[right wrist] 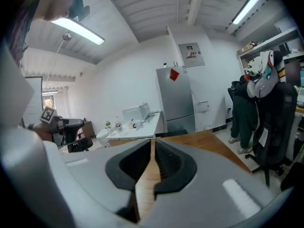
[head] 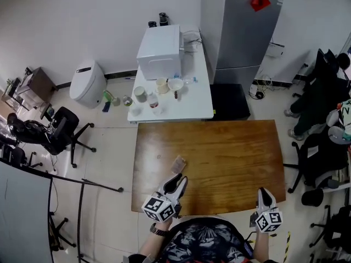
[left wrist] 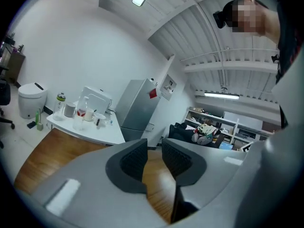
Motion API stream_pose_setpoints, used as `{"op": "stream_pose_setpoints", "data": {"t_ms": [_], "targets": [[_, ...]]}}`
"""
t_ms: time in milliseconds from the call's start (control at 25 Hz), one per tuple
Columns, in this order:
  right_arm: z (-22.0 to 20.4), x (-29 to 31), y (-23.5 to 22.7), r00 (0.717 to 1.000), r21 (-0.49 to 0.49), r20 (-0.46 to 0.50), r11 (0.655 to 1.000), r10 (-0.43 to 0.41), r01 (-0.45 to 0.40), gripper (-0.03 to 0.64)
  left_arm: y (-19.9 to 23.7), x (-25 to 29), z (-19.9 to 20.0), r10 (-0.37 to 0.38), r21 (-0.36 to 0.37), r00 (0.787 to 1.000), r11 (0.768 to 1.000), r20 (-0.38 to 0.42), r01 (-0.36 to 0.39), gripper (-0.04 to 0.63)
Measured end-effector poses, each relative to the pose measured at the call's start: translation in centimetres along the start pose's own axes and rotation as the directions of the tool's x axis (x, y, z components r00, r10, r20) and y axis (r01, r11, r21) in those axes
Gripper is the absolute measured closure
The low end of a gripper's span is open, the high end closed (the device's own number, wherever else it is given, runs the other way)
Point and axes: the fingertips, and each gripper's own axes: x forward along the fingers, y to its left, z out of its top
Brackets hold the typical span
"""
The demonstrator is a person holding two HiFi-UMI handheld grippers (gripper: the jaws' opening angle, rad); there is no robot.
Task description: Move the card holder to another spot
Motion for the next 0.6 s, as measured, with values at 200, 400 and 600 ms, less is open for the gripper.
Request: {"op": "stream_pose_setpoints", "data": {"t_ms": [200,400,600], "targets": [[1.8,0.1,0.3,0.998,0.02,0.053,0.999,0.024,-0.025,0.617,-1.6,0.1,-1.2,0.004,-0.007,1.0,1.0,-0.001,-0.004,0.5],[3.0,0.5,1.1,0.996,0.0,0.063,0.998,0.065,-0.066,0.617,-2.4,-0.8,-1.5,0.032,-0.016,0.999,0.999,0.004,-0.032,0.5],[3.5,0.7,2.2,0.993,-0.053,0.067,0.994,0.096,-0.093,0.617,-2.7,-1.8,-2.0,0.053,-0.011,0.999,0.999,0.009,-0.053,0.5]]}}
